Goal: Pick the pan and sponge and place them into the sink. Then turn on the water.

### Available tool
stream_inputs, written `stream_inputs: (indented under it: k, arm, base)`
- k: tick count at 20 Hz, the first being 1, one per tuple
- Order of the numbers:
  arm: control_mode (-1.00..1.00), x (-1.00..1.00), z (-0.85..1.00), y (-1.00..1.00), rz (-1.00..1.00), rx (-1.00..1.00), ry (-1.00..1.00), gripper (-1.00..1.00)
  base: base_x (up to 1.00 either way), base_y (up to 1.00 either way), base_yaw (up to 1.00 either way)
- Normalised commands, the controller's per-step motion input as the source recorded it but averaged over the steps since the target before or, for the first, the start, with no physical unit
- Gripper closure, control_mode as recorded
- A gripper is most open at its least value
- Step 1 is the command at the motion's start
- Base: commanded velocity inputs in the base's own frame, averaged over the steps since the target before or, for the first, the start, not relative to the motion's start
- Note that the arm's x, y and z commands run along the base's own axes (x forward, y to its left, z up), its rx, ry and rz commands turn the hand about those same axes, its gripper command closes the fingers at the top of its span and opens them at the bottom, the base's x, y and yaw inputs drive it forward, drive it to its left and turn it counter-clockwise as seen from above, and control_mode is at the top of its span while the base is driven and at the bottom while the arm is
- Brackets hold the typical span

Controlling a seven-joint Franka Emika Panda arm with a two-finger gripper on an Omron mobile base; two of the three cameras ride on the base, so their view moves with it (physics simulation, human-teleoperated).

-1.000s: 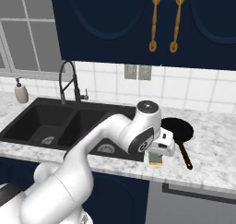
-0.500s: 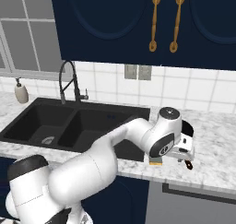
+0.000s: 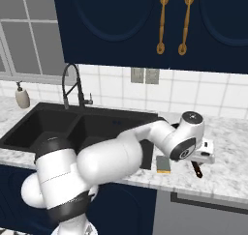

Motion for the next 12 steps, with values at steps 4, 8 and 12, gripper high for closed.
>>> stream_inputs:
  k: [4, 8, 12]
  arm:
    - [-1.00, 0.37, -0.10, -0.06, 0.09, 0.05, 0.00, -1.00]
    - [-1.00, 0.36, -0.18, 0.00, 0.11, 0.03, 0.00, -1.00]
    - [-1.00, 0.41, -0.14, -0.01, 0.13, 0.02, 0.00, -1.00]
  base:
    - [0.00, 0.00, 0.00]
    - [0.00, 0.00, 0.00]
    - [0.00, 0.00, 0.00]
